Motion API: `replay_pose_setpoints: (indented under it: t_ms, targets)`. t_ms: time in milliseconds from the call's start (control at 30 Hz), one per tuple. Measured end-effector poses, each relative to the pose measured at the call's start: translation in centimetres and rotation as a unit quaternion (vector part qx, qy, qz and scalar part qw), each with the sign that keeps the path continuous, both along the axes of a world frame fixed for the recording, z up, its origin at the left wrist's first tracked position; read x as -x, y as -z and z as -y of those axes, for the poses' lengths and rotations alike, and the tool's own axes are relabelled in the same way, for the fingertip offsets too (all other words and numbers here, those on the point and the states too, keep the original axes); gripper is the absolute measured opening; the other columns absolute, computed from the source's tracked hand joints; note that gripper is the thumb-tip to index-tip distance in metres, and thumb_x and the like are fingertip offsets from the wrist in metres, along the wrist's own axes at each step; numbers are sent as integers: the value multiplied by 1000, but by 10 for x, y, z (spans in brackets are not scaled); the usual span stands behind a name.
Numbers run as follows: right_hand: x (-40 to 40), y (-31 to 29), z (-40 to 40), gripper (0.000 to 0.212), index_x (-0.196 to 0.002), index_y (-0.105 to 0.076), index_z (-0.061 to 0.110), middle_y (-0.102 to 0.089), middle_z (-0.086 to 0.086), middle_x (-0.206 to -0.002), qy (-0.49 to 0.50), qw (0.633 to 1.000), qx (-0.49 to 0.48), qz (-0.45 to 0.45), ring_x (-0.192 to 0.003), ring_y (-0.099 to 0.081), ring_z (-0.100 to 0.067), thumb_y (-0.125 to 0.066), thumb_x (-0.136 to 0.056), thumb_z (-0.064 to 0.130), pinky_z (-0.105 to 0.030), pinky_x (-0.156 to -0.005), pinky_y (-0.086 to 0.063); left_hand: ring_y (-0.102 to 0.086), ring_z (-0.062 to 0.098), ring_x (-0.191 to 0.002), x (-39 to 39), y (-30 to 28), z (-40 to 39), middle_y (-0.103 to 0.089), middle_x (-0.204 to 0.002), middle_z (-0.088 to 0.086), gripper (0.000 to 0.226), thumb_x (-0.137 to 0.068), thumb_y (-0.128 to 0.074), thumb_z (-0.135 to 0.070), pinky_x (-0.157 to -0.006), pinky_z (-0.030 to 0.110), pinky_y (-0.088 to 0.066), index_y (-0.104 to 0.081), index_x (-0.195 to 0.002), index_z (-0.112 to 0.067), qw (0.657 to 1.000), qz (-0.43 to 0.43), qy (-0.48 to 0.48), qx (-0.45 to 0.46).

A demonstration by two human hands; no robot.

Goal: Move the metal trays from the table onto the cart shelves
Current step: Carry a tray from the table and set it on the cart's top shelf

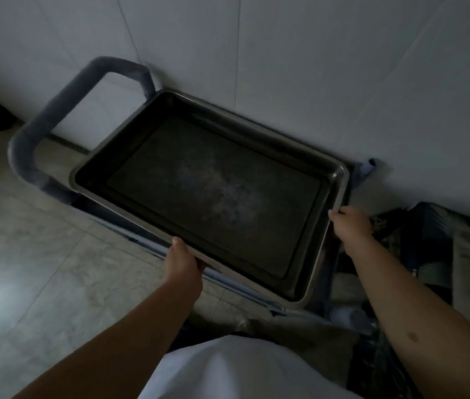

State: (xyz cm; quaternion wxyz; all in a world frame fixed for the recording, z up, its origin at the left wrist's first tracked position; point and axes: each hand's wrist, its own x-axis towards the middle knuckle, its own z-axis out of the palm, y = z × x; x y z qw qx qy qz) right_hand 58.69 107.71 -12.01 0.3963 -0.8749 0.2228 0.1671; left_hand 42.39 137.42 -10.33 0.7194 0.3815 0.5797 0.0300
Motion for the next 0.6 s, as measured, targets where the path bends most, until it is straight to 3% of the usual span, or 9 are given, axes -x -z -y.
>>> replay_pose_setpoints:
  t_ms: [67,133,267,367,433,467,533,567,600]
  targets:
    - [-9,3,7,18,-99,-66,14,-67,-13,-100,35,997,-70,5,-88,-64,-30,-61,-90,28,-38,-79,-54,-67,21,-80,-1,2,-1,-67,-89,9,31,-104,-46,-36,-68,36,-59,-62,-104,-9,998,-25,49,6]
    - [-21,4,12,8,-88,-65,16,-68,-17,-100,55,993,-109,6,-91,-65,-33,-62,-89,23,-46,-85,-55,-73,24,-77,-3,0,-4,-73,-88,13,31,-103,-51,-35,-64,35,-60,-62,-99,-6,993,-49,106,21]
    - [-36,9,15,7,-81,-62,19,-69,-19,-99,66,991,-116,9,-91,-66,-36,-65,-87,21,-54,-85,-54,-70,22,-59,-5,-14,-13,-70,-67,10,40,-104,-48,-41,-43,25,-52,-58,-89,-4,967,-86,240,11]
    - [-32,8,16,12,-87,-62,19,-69,-14,-100,37,997,-70,21,-91,-66,-32,-65,-87,31,-49,-87,-54,-59,21,-56,-4,-21,-19,-58,-59,6,44,-104,-45,-45,-55,29,-49,-56,-78,-11,926,-122,350,-65]
    - [-22,3,13,29,-105,-60,16,-66,-12,-112,13,999,3,51,-98,-62,-32,-63,-87,38,-40,-88,-49,-64,21,-62,-4,-25,-28,-64,-70,10,50,-104,-40,-48,-61,32,-50,-62,-88,-6,861,-154,458,-158]
    - [-14,-1,10,41,-117,-56,13,-62,-12,-118,17,996,29,77,-104,-59,-32,-64,-86,40,-34,-87,-44,-64,21,-64,-5,-25,-34,-67,-75,11,53,-104,-37,-50,-62,33,-52,-65,-97,-5,807,-170,521,-220]
    - [8,-12,0,61,-130,-46,9,-56,-15,-126,32,990,59,124,-113,-54,-34,-67,-83,43,-32,-87,-39,-64,20,-72,-7,-27,-45,-67,-86,9,56,-104,-30,-55,-69,35,-54,-65,-109,-11,657,-200,621,-379]
    - [21,-18,-6,65,-131,-45,9,-54,-16,-127,23,987,75,138,-115,-52,-34,-67,-81,45,-34,-91,-41,-63,20,-77,-7,-28,-51,-66,-89,6,57,-101,-28,-59,-74,37,-55,-64,-109,-17,597,-204,631,-452]
    - [35,-24,-14,66,-131,-46,10,-54,-15,-127,1,986,92,141,-115,-52,-34,-67,-80,46,-40,-95,-44,-63,19,-79,-6,-32,-57,-65,-89,3,56,-99,-27,-64,-77,39,-55,-62,-106,-22,561,-189,630,-502]
